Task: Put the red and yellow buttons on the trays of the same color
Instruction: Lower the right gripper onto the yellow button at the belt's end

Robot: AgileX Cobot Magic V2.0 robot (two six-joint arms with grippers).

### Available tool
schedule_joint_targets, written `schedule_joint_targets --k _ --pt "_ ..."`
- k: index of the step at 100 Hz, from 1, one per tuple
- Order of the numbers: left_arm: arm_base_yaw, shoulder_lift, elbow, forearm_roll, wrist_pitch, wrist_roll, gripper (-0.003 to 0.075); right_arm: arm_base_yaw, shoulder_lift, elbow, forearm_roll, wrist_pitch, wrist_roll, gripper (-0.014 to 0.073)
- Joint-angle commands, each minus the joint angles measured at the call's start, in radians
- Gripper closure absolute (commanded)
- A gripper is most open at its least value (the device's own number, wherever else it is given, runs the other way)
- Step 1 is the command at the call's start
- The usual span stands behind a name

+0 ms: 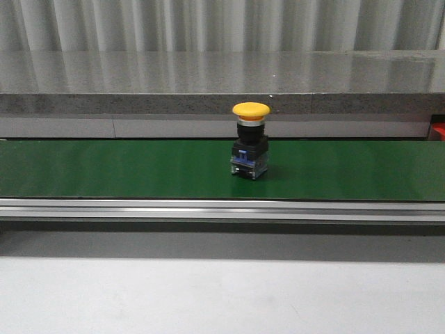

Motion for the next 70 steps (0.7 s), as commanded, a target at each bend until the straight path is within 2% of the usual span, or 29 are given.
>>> schedule_joint_targets --k 1,33,57,70 --pt "-0.009 0.0 -0.028 -0.006 -0.076 0.0 0.0741 0.007 -0.141 0.0 0.006 0.05 -0.048 0.003" --pt "-0.009 0.0 -0.028 -0.006 -0.076 0.0 0.0741 0.074 -0.498 0.316 0.013 0.18 -0.122 0.003" --pt "-0.009 0.0 -0.028 -0.006 -0.076 0.0 0.0741 0.26 -0.606 0.449 0.007 0.305 -0.161 0.003" --pt "-0.009 0.0 -0.028 -0.006 -0.076 0.0 0.0741 0.38 -0.598 0.492 -0.044 0.309 -0.166 0.003"
